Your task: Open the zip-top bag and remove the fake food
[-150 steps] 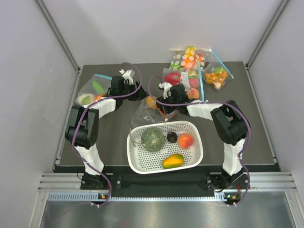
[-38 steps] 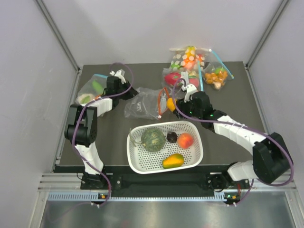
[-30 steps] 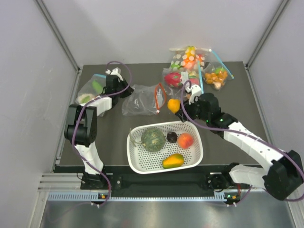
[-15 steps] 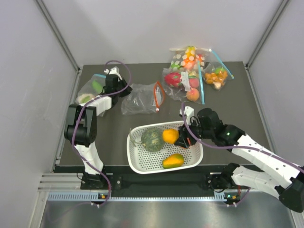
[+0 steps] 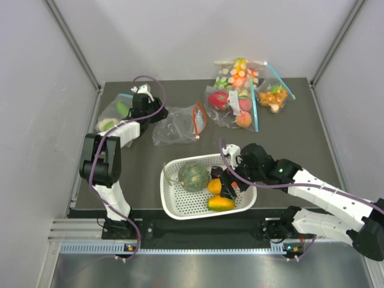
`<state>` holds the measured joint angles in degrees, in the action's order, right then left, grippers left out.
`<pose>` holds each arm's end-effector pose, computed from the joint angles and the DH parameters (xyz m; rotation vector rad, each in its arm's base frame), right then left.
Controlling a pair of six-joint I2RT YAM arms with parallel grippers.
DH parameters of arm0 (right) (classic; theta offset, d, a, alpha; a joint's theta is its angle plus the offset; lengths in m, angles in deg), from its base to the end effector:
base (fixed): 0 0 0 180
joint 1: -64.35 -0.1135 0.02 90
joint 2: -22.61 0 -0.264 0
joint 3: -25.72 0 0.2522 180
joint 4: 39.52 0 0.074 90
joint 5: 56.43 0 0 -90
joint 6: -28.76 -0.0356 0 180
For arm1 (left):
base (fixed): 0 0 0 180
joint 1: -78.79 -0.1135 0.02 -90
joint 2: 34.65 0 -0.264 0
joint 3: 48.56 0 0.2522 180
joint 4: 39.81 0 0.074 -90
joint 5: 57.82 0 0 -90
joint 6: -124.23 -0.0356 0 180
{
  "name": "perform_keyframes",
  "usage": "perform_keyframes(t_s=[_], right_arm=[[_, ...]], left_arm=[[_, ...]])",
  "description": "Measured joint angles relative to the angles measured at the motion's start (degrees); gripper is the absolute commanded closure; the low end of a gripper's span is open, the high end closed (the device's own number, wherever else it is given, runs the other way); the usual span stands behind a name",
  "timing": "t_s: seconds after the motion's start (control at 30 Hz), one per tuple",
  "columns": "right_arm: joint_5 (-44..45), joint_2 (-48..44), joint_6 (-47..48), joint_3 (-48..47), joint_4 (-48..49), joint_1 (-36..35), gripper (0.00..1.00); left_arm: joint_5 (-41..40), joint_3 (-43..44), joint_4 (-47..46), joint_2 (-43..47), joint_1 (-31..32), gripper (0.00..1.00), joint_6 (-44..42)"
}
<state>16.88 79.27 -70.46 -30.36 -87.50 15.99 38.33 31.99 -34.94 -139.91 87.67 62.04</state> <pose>0.1243 0.1552 0.2505 -0.9801 2.3376 0.7864 0.4082 -0.0676 0.2088 -0.2835 2.1039 -0.4971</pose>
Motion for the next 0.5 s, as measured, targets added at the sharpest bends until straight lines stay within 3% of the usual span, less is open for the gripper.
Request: perform_keyframes(t_s=[0.2,0.27,0.5], right_arm=[[5.57,-0.2,-1.25,-0.11,-0.15,-0.02,0.0],[8.39,-1.29,-1.86,-0.17,-0.09,-0.02,0.0],[21.99,-6.4,-2.58,-2.86,3.1,0.35,0.0]], left_arm=[[0.02,0.0,1.27,0.9,0.13,0.1,-2.05],[-0.02,0.0,1.64,1.66,0.35,0.05,-2.84],[-4.15,0.0,4.26,7.37,2.75,0.03,-6.36]])
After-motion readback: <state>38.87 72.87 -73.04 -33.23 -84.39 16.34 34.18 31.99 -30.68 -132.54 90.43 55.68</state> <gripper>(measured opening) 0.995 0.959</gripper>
